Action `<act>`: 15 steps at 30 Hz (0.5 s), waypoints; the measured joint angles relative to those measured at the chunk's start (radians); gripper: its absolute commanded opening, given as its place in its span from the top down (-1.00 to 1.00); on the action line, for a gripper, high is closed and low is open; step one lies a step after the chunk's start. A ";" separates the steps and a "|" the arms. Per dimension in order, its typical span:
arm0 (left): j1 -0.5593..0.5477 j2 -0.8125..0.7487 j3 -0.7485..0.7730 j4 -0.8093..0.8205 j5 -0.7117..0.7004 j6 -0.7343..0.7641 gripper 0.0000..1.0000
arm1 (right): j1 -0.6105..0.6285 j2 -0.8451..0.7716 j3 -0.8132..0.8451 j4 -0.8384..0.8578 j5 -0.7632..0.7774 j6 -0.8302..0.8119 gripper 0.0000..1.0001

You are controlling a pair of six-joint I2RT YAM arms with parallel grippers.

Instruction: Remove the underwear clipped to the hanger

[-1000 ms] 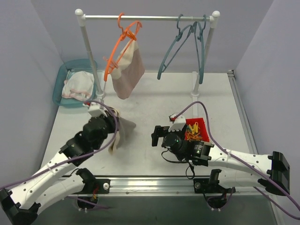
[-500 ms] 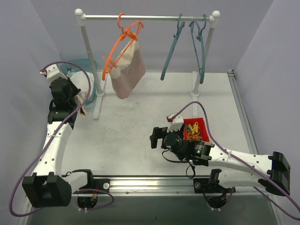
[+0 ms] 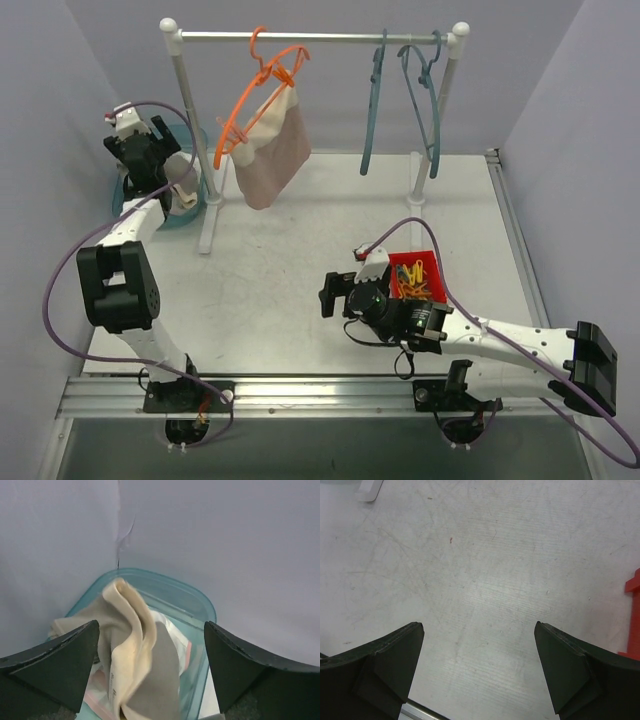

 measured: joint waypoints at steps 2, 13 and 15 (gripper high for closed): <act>0.005 0.056 0.016 0.011 -0.003 -0.005 -0.87 | -0.003 0.000 -0.002 0.001 0.003 0.001 -0.99; -0.192 -0.272 -0.256 0.000 -0.055 -0.023 -0.87 | -0.087 -0.137 -0.021 0.030 0.125 -0.112 -0.99; -0.299 -0.409 -0.307 -0.010 -0.062 -0.021 -0.88 | -0.100 -0.222 -0.050 0.039 0.169 -0.150 -0.99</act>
